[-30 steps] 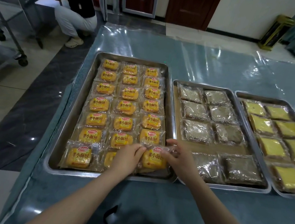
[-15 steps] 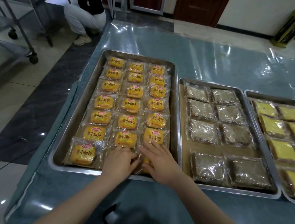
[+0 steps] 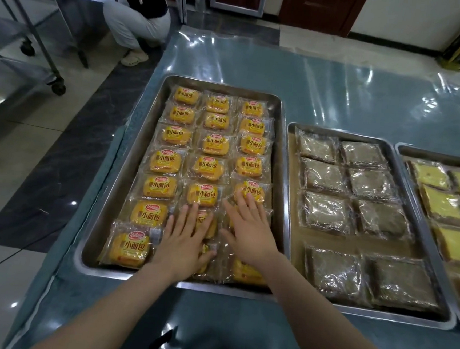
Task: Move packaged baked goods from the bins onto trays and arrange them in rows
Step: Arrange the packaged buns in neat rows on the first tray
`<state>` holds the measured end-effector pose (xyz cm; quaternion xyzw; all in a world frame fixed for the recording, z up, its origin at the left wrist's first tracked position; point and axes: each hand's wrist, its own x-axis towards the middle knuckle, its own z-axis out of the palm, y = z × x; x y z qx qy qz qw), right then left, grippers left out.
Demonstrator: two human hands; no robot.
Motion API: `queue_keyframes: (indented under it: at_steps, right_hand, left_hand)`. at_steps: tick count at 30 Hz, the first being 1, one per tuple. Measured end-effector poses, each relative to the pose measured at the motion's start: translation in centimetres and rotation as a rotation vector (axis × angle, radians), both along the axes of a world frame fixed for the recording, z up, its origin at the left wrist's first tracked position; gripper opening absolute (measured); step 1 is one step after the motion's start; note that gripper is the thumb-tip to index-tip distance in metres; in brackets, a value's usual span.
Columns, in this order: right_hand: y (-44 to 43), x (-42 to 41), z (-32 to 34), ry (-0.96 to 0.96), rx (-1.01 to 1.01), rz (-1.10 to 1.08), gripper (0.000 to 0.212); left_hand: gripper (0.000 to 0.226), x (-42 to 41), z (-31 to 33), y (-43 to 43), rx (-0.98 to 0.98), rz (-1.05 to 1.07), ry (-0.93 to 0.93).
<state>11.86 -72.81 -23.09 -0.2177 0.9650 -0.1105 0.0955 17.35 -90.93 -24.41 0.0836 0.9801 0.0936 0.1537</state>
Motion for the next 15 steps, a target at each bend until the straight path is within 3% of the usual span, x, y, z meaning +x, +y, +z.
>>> queue_keyframes:
  at_steps: [6, 12, 15]
  right_hand:
    - [0.2, -0.7, -1.3, -0.063, -0.024, -0.034, 0.064]
    - [-0.1, -3.0, -0.1, 0.118, -0.123, -0.124, 0.054]
    - [-0.8, -5.5, 0.2, 0.024, -0.09, -0.109, 0.056]
  left_hand:
    - [0.079, -0.1, -0.2, -0.1, 0.019, 0.034, 0.01]
    - [0.078, 0.0, 0.4, -0.1, 0.092, 0.08, 0.072]
    - [0.069, -1.1, 0.8, -0.2, 0.13, 0.117, 0.13]
